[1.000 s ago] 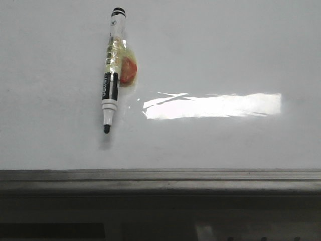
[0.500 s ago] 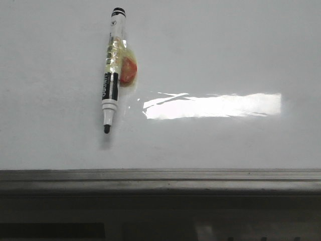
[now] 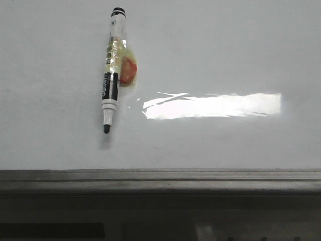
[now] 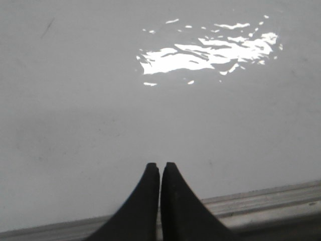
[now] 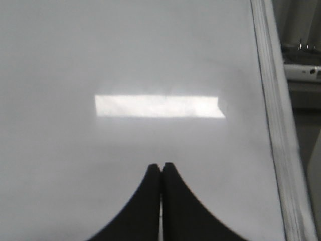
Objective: Write number 6 on whiteboard
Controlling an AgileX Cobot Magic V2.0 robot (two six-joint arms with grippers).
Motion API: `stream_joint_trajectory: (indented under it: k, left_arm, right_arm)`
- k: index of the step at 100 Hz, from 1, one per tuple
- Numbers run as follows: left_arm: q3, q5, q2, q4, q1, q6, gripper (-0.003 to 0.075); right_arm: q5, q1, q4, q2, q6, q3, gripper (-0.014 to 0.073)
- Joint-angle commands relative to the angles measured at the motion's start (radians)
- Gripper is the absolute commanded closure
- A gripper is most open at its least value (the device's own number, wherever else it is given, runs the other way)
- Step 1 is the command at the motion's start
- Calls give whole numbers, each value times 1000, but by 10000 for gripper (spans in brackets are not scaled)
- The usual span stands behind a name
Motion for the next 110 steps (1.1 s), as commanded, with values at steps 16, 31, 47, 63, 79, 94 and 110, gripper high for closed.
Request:
stream_joint_trajectory:
  k: [16,31,47,63,79,94,110]
  left_arm:
    - [22,-308,-29,-475,0,-11,741]
    - [22,-348,-29,-812,0,-11,741]
    - [-9,-317,-29,-856,0,-9,741]
    - [-165,-103,33,-627,0,6,741]
    - [-376,127,226,-437,0,12,726]
    - [-514,288,404,-432,0,106,471]
    - [-566,374,526,-475,-39,195,267]
  right_arm:
    - [-246,1,405,-17,13,15,657]
    - [-236,1,537,-17,13,10,657]
    - [-42,1,539,-17,11,-117,657]
    - [370,1,471,38,-92,-367,657]
    - [666,1,465,173,-283,-567,657]
    - [736,13,480,260,-285,-661,577]
    - [766,36,491,261,-285,-696,307]
